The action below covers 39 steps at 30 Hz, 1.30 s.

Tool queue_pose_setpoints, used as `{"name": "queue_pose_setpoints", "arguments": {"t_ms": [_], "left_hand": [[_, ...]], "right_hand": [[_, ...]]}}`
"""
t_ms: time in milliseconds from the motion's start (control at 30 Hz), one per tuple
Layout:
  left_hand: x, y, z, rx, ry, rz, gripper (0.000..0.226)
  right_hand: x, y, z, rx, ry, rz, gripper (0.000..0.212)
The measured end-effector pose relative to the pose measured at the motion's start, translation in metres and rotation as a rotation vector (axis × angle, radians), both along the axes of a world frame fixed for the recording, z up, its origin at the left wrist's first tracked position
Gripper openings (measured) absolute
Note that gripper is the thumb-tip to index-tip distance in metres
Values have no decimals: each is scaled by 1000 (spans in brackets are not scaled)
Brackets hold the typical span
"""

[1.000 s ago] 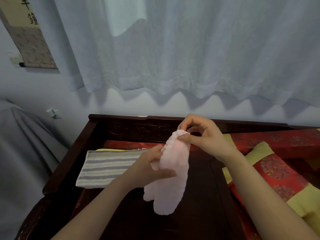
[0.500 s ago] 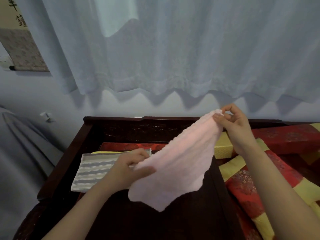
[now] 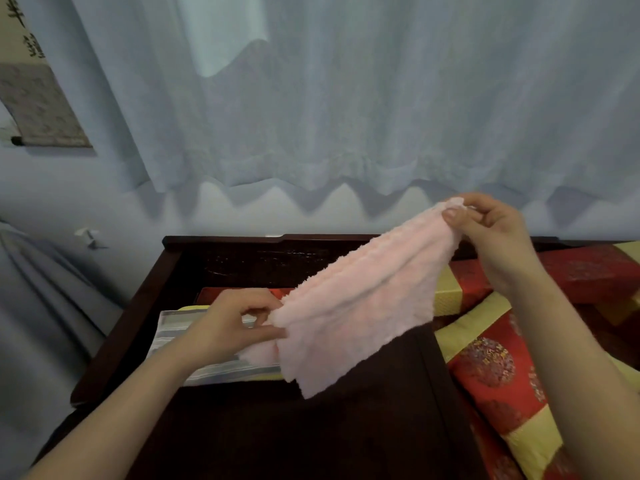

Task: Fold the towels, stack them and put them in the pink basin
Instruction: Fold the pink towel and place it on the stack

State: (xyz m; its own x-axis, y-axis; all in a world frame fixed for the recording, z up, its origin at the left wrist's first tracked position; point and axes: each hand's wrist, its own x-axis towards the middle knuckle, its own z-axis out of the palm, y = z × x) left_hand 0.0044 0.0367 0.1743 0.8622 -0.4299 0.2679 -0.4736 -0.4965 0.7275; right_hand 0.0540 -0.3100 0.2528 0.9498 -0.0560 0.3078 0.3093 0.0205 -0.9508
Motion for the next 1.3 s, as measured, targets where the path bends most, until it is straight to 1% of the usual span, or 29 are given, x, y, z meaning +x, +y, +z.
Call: {"name": "queue_pose_setpoints", "arguments": {"t_ms": [67,133,233,300,333,367,433,467,500,567,633,700,733,767,800,833,900,967,1067,1300], "left_hand": [[5,0,-1,116,-39,-49,11],[8,-1,-6,184,-20,-96,21],[14,-4,-18,305,-13,-120,42],[17,-4,-25,320,-20,-101,53],[18,-3,-26,298,-9,-80,54],[18,-3,-26,252,6,-53,51],[15,-6,-23,66,28,12,43],[13,-8,-20,-43,36,53,41],[11,-10,-17,-133,52,86,41],[9,-15,-14,-229,93,99,34],[7,-19,-20,-206,118,76,28],[6,-23,-38,-92,116,59,27],[6,-26,-49,-14,84,48,26],[6,-30,-61,63,44,35,27],[6,-34,-72,118,13,30,33],[5,-39,-81,133,-7,34,40],[5,-51,-91,113,-31,57,43],[4,-62,-97,116,-56,75,34],[1,-80,-104,118,-47,85,22],[-6,-99,-109,90,-2,29,25]], "right_hand": [[-1,2,13,-29,-50,49,13],[-2,6,24,-81,-91,94,9],[1,11,30,-183,-116,131,20],[4,12,31,-215,-104,135,28],[7,11,31,-211,-101,127,30],[9,11,31,-186,-92,115,28],[14,8,29,-119,-70,71,10],[16,4,28,-94,-67,45,7],[18,0,27,-84,-65,27,11],[18,-5,26,-97,-56,29,8],[15,-5,29,-114,-59,84,7],[12,-2,34,-129,-83,137,9],[12,-1,37,-141,-100,162,9],[11,0,39,-153,-113,185,9],[11,2,41,-171,-126,206,10],[10,3,43,-190,-136,225,11],[8,5,45,-218,-143,265,16],[7,6,48,-230,-150,295,18],[6,4,50,-224,-157,330,10],[6,-1,50,-235,-179,424,12]]}}
